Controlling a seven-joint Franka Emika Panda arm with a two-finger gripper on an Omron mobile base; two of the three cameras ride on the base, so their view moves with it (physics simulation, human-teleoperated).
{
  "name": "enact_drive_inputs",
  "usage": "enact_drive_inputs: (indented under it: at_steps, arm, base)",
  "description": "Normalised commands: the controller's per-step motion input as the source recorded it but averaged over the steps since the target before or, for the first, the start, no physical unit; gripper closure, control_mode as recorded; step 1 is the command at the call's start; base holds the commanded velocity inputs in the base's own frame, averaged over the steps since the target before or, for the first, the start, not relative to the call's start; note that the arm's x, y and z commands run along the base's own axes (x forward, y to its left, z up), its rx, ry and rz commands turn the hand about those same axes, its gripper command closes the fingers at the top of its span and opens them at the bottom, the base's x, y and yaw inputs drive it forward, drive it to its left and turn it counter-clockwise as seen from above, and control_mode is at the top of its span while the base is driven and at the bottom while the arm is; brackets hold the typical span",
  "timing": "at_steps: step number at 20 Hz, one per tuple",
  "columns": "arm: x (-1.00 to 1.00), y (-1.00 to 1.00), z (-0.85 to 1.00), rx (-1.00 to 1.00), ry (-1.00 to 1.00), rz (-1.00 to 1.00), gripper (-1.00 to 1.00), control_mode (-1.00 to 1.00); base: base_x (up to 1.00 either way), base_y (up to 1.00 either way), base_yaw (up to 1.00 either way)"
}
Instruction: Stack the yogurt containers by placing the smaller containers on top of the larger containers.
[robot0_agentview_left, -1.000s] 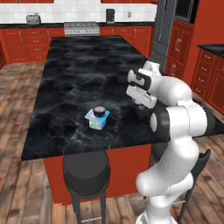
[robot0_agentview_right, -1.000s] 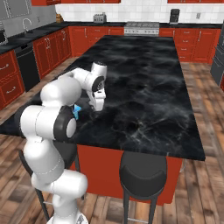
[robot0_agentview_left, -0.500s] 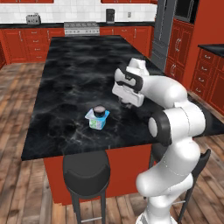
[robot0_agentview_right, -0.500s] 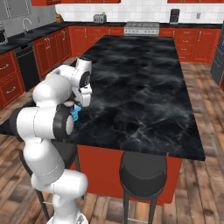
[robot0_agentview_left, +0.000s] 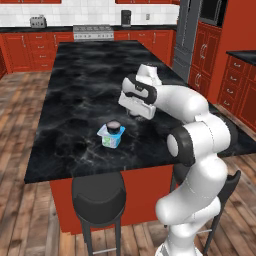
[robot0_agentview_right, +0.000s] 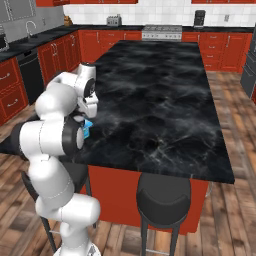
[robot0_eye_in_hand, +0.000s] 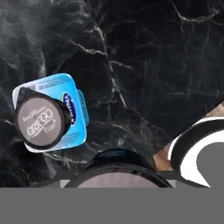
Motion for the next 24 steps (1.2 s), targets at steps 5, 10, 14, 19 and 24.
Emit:
enact_drive_inputs:
  at_steps: [5, 10, 14, 19, 24]
  arm:
    - [0.33, 0.37, 0.0, 0.0, -0.07, 0.08, 1.0, -1.0]
    - [0.41, 0.36, -0.04, 0.0, -0.03, 0.07, 1.0, -1.0]
    - [0.39, 0.19, -0.17, -0.01, 0.0, 0.05, 1.0, -1.0]
    - [0.33, 0.15, -0.2, -0.02, 0.0, 0.04, 1.0, -1.0]
    - [0.04, 0.07, -0.13, -0.03, 0.0, 0.02, 1.0, -1.0]
  base:
    - [0.0, 0.0, 0.0]
    - [0.0, 0.0, 0.0]
    - [0.0, 0.0, 0.0]
    - [0.0, 0.0, 0.0]
    - [0.0, 0.0, 0.0]
